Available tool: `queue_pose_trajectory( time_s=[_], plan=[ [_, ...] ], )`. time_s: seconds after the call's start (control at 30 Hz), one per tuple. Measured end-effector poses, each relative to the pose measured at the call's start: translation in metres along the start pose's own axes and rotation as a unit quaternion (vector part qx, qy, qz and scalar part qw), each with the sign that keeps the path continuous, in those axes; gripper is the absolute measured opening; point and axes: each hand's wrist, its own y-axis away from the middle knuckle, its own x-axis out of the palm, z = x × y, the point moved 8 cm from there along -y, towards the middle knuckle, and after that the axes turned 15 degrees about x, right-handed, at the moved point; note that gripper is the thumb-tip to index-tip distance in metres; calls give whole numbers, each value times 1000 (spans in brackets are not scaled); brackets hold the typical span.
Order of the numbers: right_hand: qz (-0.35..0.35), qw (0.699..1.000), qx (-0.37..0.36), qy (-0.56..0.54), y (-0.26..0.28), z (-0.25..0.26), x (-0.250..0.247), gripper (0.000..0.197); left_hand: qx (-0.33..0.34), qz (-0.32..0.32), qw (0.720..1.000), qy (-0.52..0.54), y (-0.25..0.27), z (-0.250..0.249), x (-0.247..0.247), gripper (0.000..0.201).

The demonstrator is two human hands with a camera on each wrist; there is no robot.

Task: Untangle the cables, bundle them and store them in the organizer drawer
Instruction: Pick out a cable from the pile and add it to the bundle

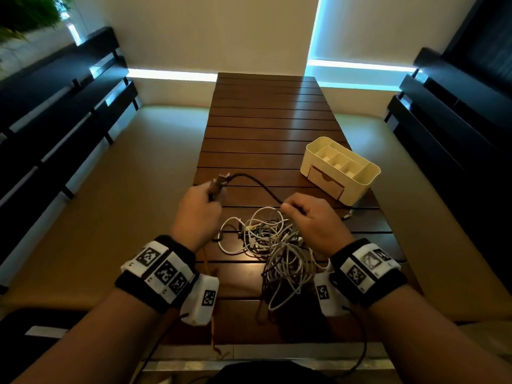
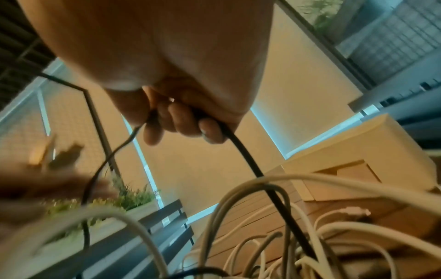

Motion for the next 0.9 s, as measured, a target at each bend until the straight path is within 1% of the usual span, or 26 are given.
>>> queue_pose_trajectory(
  time_s=[0.03, 0.07, 0.13, 0.2, 0.27, 0.33, 0.4, 0.47, 0.5, 0.53, 0.57, 0.63, 0.67, 0.7, 0.73, 0.8, 0.83, 0.87, 0.9],
  plan=[
    [12, 999, -15, 42, 0, 3, 5, 15, 28, -3, 1000, -6, -1, -12, 1, 22],
    [30, 996, -24, 75, 1, 5, 12, 15, 56, 1, 998, -11, -1, -23, 4, 24],
    [73, 989, -28, 126, 1, 9, 25, 17, 109, 12, 994, -21, -1, -37, 13, 42],
    [104, 976, -15, 192, 0, 11, 33, 21, 134, 8, 991, -9, 2, -41, 18, 52],
    [116, 966, -1, 230, -2, 10, 33, 24, 147, -11, 989, 13, 2, -42, 18, 52],
    [103, 972, -20, 212, -3, 13, 28, 24, 166, 1, 986, 22, 4, -44, 21, 51],
    [82, 980, -71, 166, 0, 23, 22, 21, 176, 42, 983, 19, 6, -44, 30, 48],
    [67, 987, -106, 104, 5, 32, 16, 16, 174, 101, 979, 18, 7, -40, 42, 37],
    [54, 989, -115, 79, 6, 35, 13, 14, 173, 129, 976, 23, 8, -38, 46, 28],
    [37, 990, -121, 60, 6, 37, 10, 13, 164, 152, 974, 30, 9, -35, 50, 21],
    [21, 991, -122, 47, 6, 37, 7, 12, 150, 165, 974, 35, 10, -33, 51, 20],
    [3, 993, -115, 30, 6, 34, 5, 12, 120, 173, 976, 52, 10, -28, 48, 26],
    [5, 994, -103, 17, 5, 29, 7, 13, 99, 172, 977, 82, 11, -27, 47, 29],
    [13, 996, -85, 1, 6, 24, 9, 15, 66, 168, 974, 135, 12, -26, 46, 32],
    [27, 998, -59, -14, 6, 16, 14, 20, 27, 161, 964, 209, 13, -25, 46, 34],
    [64, 998, 6, -18, 5, -6, 26, 30, -31, 127, 930, 342, 13, -25, 42, 33],
    [82, 996, 39, -17, 6, -19, 31, 33, -44, 110, 918, 378, 13, -24, 38, 32],
    [91, 993, 67, -24, 6, -31, 34, 34, -49, 99, 912, 394, 12, -21, 36, 32],
    [89, 991, 90, -36, 6, -39, 34, 34, -50, 93, 914, 390, 13, -18, 34, 32]
  ],
)
